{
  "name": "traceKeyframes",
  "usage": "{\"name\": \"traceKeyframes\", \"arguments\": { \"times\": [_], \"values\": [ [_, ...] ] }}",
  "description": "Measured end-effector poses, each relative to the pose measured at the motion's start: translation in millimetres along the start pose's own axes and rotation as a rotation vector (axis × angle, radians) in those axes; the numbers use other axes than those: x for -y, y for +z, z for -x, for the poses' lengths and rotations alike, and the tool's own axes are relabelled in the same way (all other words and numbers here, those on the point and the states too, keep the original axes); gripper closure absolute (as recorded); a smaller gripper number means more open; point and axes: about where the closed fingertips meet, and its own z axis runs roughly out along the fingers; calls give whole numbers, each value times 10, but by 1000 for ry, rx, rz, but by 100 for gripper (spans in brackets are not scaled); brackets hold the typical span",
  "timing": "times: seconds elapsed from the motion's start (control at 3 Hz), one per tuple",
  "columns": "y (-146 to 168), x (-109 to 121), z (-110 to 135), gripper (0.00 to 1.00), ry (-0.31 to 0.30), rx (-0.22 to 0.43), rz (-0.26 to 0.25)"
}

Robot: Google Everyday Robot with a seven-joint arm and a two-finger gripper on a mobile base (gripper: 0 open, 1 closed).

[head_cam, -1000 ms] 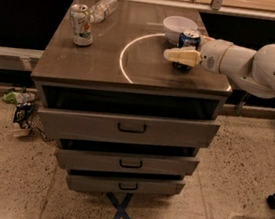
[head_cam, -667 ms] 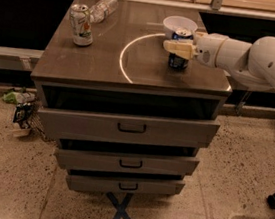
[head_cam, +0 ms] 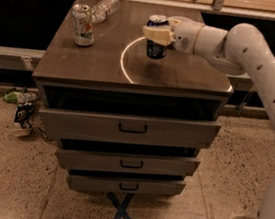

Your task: Move pepsi can near 7up can

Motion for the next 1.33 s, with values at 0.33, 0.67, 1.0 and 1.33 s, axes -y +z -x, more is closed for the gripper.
{"name": "traceKeyframes", "arguments": {
  "times": [0.33, 0.67, 1.0, 1.33],
  "values": [
    [424, -185, 165, 100, 60, 63, 74],
    [819, -329, 210, 100, 66, 79, 101],
    [1190, -526, 177, 100, 62, 73, 130],
    [1366, -647, 153, 100, 55, 77, 146]
  ]
}}
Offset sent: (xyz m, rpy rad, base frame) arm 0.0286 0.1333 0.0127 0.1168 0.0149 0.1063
